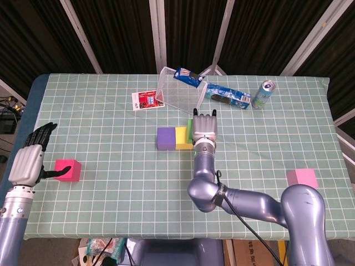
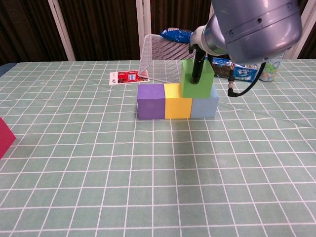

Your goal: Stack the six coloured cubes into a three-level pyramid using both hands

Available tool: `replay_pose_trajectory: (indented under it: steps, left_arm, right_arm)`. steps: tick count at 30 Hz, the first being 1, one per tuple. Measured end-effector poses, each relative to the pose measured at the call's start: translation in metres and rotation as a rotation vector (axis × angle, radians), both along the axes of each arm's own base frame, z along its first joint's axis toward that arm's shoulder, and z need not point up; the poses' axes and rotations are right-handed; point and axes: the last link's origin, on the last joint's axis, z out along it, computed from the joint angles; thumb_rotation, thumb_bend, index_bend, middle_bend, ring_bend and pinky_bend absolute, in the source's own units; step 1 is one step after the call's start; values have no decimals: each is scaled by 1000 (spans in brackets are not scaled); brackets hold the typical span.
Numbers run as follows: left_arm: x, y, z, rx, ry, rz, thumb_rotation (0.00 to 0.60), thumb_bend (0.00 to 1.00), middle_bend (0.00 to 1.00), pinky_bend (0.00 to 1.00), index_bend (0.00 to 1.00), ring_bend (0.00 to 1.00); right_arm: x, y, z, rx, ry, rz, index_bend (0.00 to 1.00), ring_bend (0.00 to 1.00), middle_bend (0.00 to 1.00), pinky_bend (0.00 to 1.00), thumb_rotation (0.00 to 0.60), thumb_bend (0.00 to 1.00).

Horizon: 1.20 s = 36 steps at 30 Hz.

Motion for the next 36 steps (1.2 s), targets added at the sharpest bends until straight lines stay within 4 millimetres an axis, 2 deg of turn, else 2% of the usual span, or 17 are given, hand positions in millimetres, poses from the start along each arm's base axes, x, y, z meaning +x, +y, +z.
replay_pose_trajectory:
  steps: [5, 17, 29, 36]
  left_arm:
    - [0, 0, 0, -1, 1, 2, 600, 143, 21, 33, 0, 0]
    - [0, 0, 1, 3, -1, 2, 600, 144, 20, 33, 0, 0]
    - [1, 0, 1, 3, -2, -7, 600, 143, 21, 33, 0, 0]
    - [1, -2, 3, 7, -2, -9, 600, 144, 20, 32, 0, 0]
  right_arm:
    - [0, 1, -1, 8, 3, 4, 0, 201, 210, 0, 600, 322]
    - [0, 5, -1, 21, -3, 9, 0, 95, 12, 0, 600, 322]
    - [1, 19, 3, 42, -10, 36, 0, 34, 0, 0, 600, 322]
    - [-4, 36, 15, 43, -40, 72, 0, 20, 0, 0, 600, 323]
